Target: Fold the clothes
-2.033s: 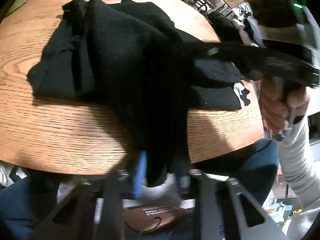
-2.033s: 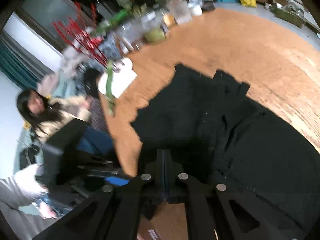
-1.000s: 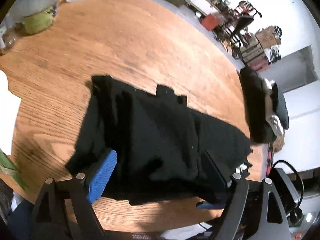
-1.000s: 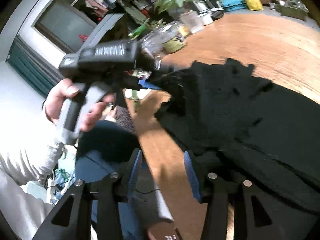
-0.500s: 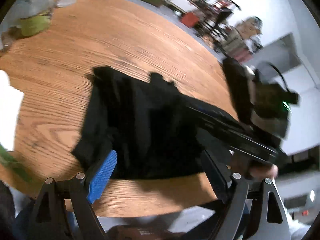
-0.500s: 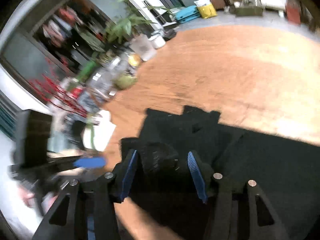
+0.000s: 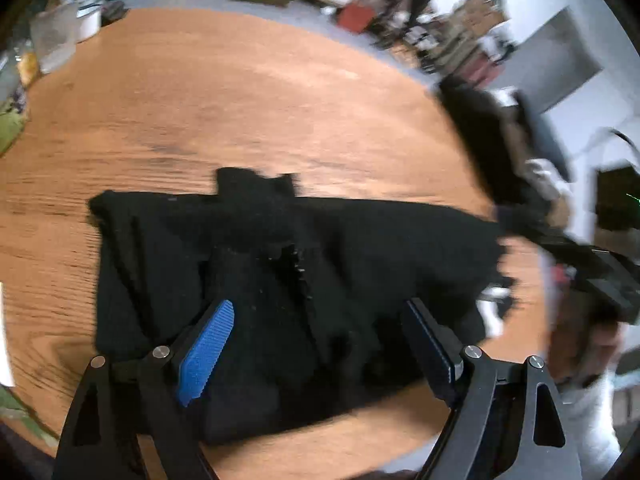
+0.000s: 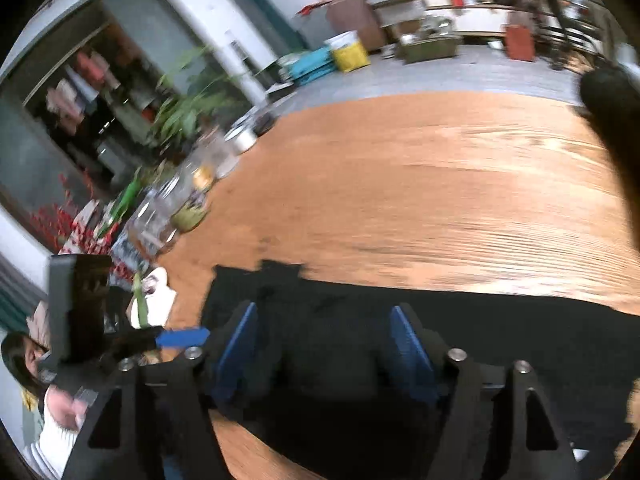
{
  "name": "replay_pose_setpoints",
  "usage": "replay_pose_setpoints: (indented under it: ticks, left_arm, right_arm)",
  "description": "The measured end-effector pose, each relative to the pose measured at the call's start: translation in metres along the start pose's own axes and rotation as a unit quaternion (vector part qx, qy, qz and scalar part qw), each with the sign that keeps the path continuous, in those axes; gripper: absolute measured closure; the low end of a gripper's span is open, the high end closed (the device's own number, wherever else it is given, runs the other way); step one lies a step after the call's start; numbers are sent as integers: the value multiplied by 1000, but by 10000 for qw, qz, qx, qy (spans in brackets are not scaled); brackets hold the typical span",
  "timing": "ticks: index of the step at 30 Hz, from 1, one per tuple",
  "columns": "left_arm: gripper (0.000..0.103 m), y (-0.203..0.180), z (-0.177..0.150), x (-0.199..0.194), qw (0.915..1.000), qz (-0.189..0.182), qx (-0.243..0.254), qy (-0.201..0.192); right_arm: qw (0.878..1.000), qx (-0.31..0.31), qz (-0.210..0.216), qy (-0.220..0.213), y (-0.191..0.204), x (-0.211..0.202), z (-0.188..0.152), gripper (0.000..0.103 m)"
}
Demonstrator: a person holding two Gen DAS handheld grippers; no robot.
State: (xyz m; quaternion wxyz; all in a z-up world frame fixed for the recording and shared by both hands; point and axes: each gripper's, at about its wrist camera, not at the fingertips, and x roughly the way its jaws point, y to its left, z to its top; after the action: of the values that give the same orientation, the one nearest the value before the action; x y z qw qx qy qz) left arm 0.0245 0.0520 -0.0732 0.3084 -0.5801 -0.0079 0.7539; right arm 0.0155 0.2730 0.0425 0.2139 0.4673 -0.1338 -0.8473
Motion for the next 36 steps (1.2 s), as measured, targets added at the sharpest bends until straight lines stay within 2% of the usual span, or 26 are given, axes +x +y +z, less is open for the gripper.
replay_pose_setpoints:
  ticks: [5, 7, 10, 12, 16, 18, 20, 22, 24, 26, 27, 31, 33, 35, 36]
  left_arm:
    - [17, 12, 6, 20, 9971, 702, -166, 260]
    - [17, 10, 6, 10, 9980, 553, -230, 208]
    - [17, 3, 11, -15, 9988, 397, -283, 57]
    - [17, 2, 25, -13, 9982, 522, -285, 45]
    - [17, 0, 52, -11, 9966, 772, -288, 21]
    - [17, 0, 65, -8, 9955, 898, -300, 39]
    - [17, 8, 67, 9, 9940, 967, -385, 327]
    - [17, 10, 54, 27, 9930, 859, -331, 739]
    - [17, 4, 32, 44, 9914, 831, 62, 1007]
    - [17, -4, 22, 37, 9922, 857, 478, 768]
    - [17, -4, 21, 30, 9939, 700, 521, 673]
    - [17, 20, 37, -9, 9995, -118, 191, 225]
    - [17, 36, 46, -19, 9999, -112, 107, 31]
    - [17, 58, 52, -22, 9997, -50, -69, -208]
    - [17, 69, 54, -23, 9994, -47, -172, -310]
  right_arm:
    - [9954, 795, -296, -439, -91, -56, -14, 23]
    - [9915, 1150, -156, -584, -117, -64, -25, 23]
    - [9795, 1869, 31, -746, -154, -69, -41, 23]
    - [9703, 2285, 188, -770, -170, -73, -42, 23]
    - [9666, 2402, 425, -783, -177, -82, -40, 23]
    - [9681, 2346, 443, -757, -171, -80, -41, 23]
    - [9739, 2130, 371, -689, -161, -78, -43, 23]
    - [9802, 1859, 296, -607, -146, -70, -45, 23]
    - [9865, 1533, 254, -525, -132, -65, -47, 23]
    - [9920, 1173, 257, -398, -114, -56, -49, 22]
    - [9943, 990, 283, -292, -103, -50, -50, 23]
    - [9976, 385, 534, 218, -48, -21, -45, 35]
    - [9970, 232, 525, 520, -21, -2, -40, 44]
    - [9938, 235, 395, 1011, 3, 27, -30, 68]
    - [9914, 270, 392, 1218, 11, 40, -25, 73]
